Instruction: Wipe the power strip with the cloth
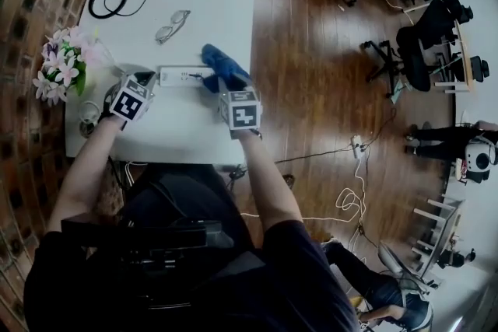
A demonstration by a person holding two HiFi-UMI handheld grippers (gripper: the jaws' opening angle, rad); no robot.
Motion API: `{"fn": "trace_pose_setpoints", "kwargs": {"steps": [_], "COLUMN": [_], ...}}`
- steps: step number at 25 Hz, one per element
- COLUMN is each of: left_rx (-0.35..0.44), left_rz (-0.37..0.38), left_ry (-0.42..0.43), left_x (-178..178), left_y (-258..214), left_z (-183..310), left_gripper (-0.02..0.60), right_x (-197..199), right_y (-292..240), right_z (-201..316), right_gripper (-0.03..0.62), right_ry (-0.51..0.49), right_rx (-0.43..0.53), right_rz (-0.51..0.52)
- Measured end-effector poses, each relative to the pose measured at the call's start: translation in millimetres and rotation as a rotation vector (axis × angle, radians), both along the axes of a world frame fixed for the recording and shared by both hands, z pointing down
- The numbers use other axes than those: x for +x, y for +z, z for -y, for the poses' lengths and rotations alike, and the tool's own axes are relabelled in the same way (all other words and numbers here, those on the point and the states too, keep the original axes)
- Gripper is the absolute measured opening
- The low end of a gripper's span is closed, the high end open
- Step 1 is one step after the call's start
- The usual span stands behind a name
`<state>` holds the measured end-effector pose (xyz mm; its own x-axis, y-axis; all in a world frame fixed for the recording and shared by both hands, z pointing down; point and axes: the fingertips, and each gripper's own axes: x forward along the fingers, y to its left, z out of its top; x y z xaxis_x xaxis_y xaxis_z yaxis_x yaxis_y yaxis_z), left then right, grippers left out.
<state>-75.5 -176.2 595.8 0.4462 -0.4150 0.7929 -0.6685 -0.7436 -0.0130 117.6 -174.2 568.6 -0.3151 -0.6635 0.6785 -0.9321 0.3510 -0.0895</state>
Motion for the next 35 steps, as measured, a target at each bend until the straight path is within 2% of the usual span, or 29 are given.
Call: {"fn": "trace_pose_setpoints", "kwargs": {"steps": [3, 6, 11, 16, 20, 25, 35], "left_rx": [-0.006, -0.009, 0.001, 0.021, 0.026, 0.016, 0.018], "left_rz": [0.068, 0.125, 0.196, 0.247, 0.257, 0.252, 0.222], "left_ry": [0.01, -0.018, -0.048, -0.078, -0.098, -0.117, -0.127], "left_x": [6, 7, 5, 0, 1, 1, 1], "left_y": [4, 7, 9, 11, 9, 8, 8], "left_z": [0, 2, 5, 4, 3, 4, 4], "left_gripper": [0.008, 0.008, 0.008, 0.008, 0.008, 0.006, 0.008], "right_x": [2, -1, -1, -10, -16, -47, -70], "right_y": [0, -1, -4, -2, -2, -5, -3], "right_z": [-2, -3, -1, -6, -7, -12, -6], "right_gripper": [0.084, 0.084, 0.084, 0.083, 0.08, 0.081, 0.08], "right_ry": [-0.02, -0.074, -0.138, -0.254, -0.332, -0.402, -0.463], "right_rx": [0.019, 0.027, 0.044, 0.042, 0.029, 0.0, -0.019], "right_rz": [-0.017, -0.062, -0.073, -0.119, -0.14, -0.102, -0.098]}}
